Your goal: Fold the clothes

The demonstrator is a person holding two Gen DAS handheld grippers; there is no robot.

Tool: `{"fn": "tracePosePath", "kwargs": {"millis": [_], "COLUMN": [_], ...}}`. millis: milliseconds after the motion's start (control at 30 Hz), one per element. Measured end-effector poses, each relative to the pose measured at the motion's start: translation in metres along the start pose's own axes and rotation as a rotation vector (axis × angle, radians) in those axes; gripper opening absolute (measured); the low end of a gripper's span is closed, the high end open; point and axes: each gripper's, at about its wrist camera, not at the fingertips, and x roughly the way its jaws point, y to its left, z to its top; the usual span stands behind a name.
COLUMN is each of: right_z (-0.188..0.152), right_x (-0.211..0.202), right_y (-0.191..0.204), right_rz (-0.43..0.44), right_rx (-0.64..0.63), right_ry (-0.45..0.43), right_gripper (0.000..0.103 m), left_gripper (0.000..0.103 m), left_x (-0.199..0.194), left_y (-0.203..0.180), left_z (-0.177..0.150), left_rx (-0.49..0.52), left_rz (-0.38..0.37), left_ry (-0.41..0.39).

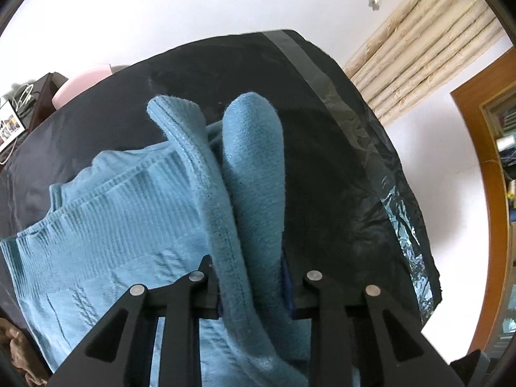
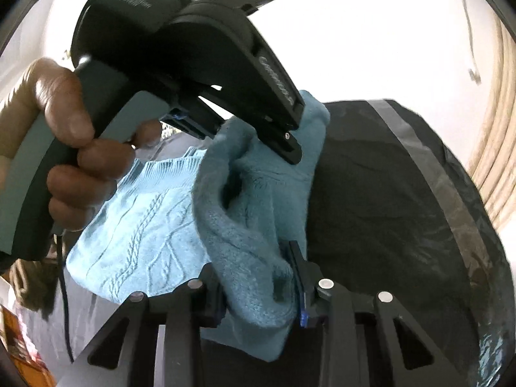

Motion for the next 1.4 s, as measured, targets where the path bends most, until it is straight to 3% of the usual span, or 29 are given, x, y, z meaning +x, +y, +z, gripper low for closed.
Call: {"fn": "tracePosePath", "kwargs": {"millis": [200,367,600,800,1100,1267,1400], "right_z": [0.008,0.021,0.028,0.021,-0.004,-0.018,-0.024], "right_x": [-0.023,-0.025,-0.014,0.006,0.029,0.022,0.023], "right_y": [0.059,0.112,0.190,0.246,0.296,0.316,0.325], "right_rz": [-0.050,-0.016,0.060,0.114,0.152,0.154,0.152], "right_rx": [-0.042,-0.079,-0.168,-0.251,-0.341,-0.381,-0.406], "right_ry": [-0.066,-0.096,-0.097,-0.059,0.032,0.064,0.091], "right_gripper": [0.028,0.028,0.028,0.028,0.028,0.028,0.028], "left_gripper": [0.024,0.024,0.024,0.024,0.024,0.024,0.024], "left_x": [-0.045,-0.082,-0.097,-0.094,-0.090,-0.089,-0.078], "left_y": [0.054,0.111,0.178,0.226,0.281,0.304,0.323], "left_z": [-0.020,-0.040,-0.063,-0.098,-0.144,-0.163,-0.177], "left_rx": [-0.029,-0.083,-0.166,-0.237,-0.314,-0.302,-0.330], "left_rz": [-0.072,-0.114,-0.127,-0.130,-0.169,-0.211,-0.289], "left_ry": [-0.068,-0.123,-0.171,-0.191,-0.215,-0.243,-0.279]}}
